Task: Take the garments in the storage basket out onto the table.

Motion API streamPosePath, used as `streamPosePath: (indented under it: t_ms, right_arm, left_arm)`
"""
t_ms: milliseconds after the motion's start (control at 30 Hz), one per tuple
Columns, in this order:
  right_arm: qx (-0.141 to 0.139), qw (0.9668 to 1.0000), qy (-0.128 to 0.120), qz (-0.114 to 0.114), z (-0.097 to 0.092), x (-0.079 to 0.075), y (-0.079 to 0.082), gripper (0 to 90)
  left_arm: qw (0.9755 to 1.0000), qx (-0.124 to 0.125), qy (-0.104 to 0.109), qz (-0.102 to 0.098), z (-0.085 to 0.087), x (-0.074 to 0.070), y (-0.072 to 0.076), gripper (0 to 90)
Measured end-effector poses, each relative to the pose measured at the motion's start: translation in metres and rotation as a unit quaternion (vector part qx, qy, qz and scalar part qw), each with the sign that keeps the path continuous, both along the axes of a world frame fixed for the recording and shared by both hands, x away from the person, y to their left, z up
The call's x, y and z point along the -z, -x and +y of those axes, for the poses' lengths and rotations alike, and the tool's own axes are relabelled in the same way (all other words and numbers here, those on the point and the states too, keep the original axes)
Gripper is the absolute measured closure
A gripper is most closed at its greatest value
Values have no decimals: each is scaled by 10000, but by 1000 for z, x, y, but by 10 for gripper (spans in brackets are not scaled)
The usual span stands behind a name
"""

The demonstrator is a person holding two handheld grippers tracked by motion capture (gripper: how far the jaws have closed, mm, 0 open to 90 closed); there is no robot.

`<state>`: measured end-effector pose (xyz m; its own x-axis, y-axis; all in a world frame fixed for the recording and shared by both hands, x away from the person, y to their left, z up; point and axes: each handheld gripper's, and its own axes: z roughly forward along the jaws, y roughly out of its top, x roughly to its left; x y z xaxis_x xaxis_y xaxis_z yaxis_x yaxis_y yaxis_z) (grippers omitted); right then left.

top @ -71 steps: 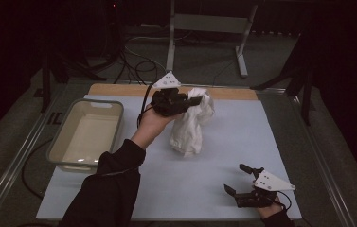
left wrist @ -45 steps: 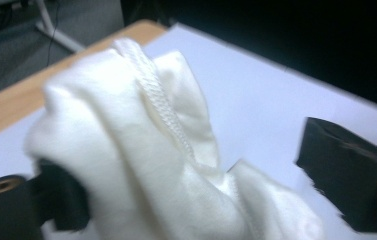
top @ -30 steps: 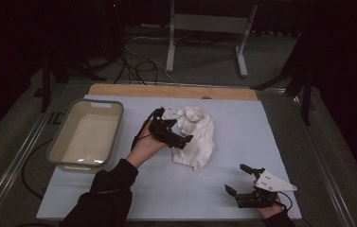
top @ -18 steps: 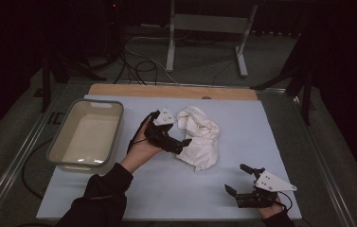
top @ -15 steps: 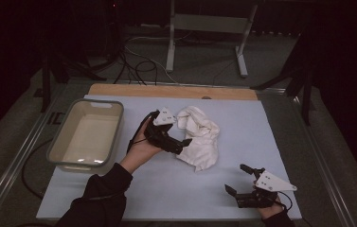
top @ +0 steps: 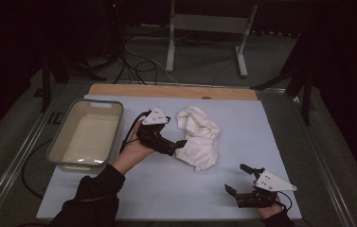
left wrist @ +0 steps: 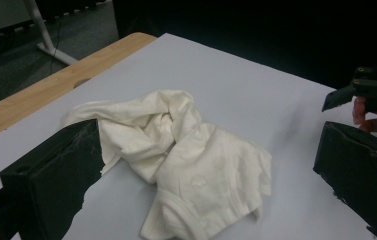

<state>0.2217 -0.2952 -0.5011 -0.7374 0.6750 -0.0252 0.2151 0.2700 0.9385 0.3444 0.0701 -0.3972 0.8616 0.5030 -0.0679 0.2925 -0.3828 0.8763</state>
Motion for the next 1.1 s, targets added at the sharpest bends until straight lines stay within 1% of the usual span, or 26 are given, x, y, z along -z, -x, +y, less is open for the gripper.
streamPosePath:
  t_ms: [100, 133, 167, 200, 267, 300, 333, 400, 467, 567, 600, 667, 700, 833, 900, 1000, 1033, 1100]
  right_arm:
    - [4, 10000, -3, -6, 0, 0, 0, 83]
    - [4, 10000, -3, -6, 0, 0, 0, 83]
    - [-2, 10000, 2, 5, 1, 1, 0, 83]
    - [-2, 10000, 12, 3, 1, 1, 0, 83]
    - [-4, 10000, 8, -5, 1, 1, -1, 83]
    - [-4, 10000, 8, -5, 1, 1, -1, 83]
    - [-6, 10000, 7, -5, 1, 1, -1, 83]
    - [-3, 10000, 7, 1, 1, 1, 0, 83]
    - [8, 10000, -6, -21, 1, 0, 0, 83]
    - [7, 10000, -16, -11, 1, 0, 0, 83]
    - [12, 10000, -5, -14, 1, 0, 0, 83]
    - [9, 10000, -12, -12, 1, 0, 0, 83]
    - [8, 10000, -3, -25, 1, 0, 0, 83]
    - [6, 10000, 15, -18, 1, 0, 0, 83]
    - [1, 10000, 10, -31, 1, 0, 0, 83]
    - [0, 10000, 12, -27, 2, 0, 0, 83]
    - [0, 10000, 12, -27, 2, 0, 0, 83]
    - [-6, 10000, 4, -12, 2, 1, 0, 83]
  left_arm:
    - [10000, 35, 14, 32, 8, 1, 3, 4]
    - [10000, 35, 14, 32, 8, 1, 3, 3]
    - [10000, 31, 9, 73, 11, 2, 5, 4]
    - [9999, 49, 56, 110, 14, 3, 7, 4]
    - [9999, 46, 81, 122, 16, 3, 8, 4]
    - [9999, 46, 81, 122, 16, 3, 8, 4]
    - [9999, 74, 17, 82, 20, 4, 14, 4]
    - [9999, 123, 32, 102, 22, 6, 18, 4]
    - [9999, 141, 10, 57, 26, 7, 22, 4]
    - [9999, 130, -3, 94, 30, 10, 25, 4]
    - [9998, 136, 41, 146, 35, 14, 28, 4]
    - [9998, 136, 40, 167, 37, 16, 30, 4]
    - [9996, 183, 33, 226, 41, 20, 34, 4]
    - [9994, 232, -51, 262, 46, 26, 40, 4]
    - [9993, 223, -51, 279, 48, 28, 42, 4]
    - [9990, 208, -71, 381, 58, 41, 51, 4]
    - [9990, 208, -71, 381, 58, 41, 51, 4]
    - [9989, 210, -60, 410, 62, 46, 54, 4]
